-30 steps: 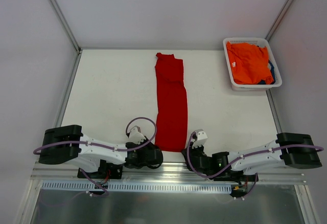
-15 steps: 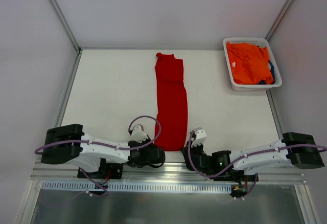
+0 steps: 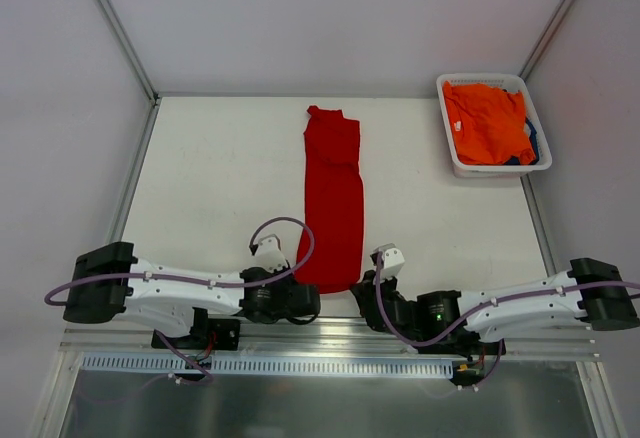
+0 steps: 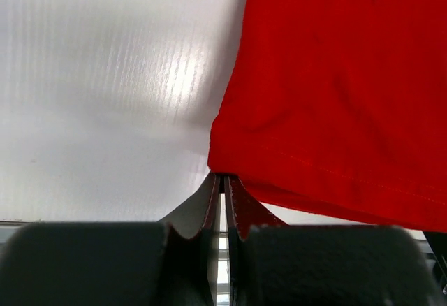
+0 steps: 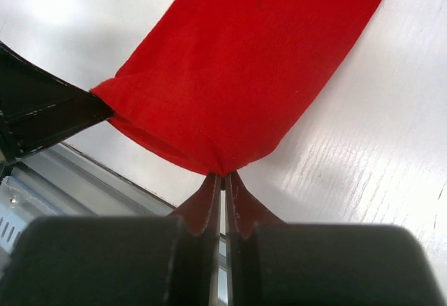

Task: Fold and stack the t-shirts
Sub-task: Fold the tshirt

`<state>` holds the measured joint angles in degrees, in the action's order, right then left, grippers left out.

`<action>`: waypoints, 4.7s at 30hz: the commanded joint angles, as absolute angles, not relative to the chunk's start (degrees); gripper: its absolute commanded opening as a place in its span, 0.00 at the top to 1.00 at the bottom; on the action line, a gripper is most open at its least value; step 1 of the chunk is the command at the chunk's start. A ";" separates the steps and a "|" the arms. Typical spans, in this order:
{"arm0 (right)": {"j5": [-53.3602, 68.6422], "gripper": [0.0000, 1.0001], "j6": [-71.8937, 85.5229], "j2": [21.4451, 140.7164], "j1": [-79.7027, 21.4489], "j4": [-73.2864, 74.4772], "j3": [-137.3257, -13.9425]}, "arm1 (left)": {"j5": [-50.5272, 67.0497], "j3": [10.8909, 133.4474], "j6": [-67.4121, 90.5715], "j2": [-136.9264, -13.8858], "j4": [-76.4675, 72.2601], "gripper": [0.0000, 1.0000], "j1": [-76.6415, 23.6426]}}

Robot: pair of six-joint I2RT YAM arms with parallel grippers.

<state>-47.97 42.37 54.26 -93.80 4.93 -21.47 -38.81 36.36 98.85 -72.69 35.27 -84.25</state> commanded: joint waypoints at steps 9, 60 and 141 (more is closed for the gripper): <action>-54.40 1.00 35.78 53.26 -93.69 11.78 -28.47 | -48.42 47.19 87.46 -71.28 49.92 1.00 -81.30; -24.71 1.00 2.20 62.13 -48.71 2.91 -43.06 | -46.23 60.47 35.95 -79.19 13.81 1.00 -54.15; -11.43 0.39 3.69 89.83 -28.47 -2.99 -59.08 | -27.87 62.33 25.57 -93.35 -4.66 0.17 -31.02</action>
<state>-10.50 1.56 93.71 -27.11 -4.05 -62.04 -27.90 66.24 21.91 -98.56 -5.32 -31.40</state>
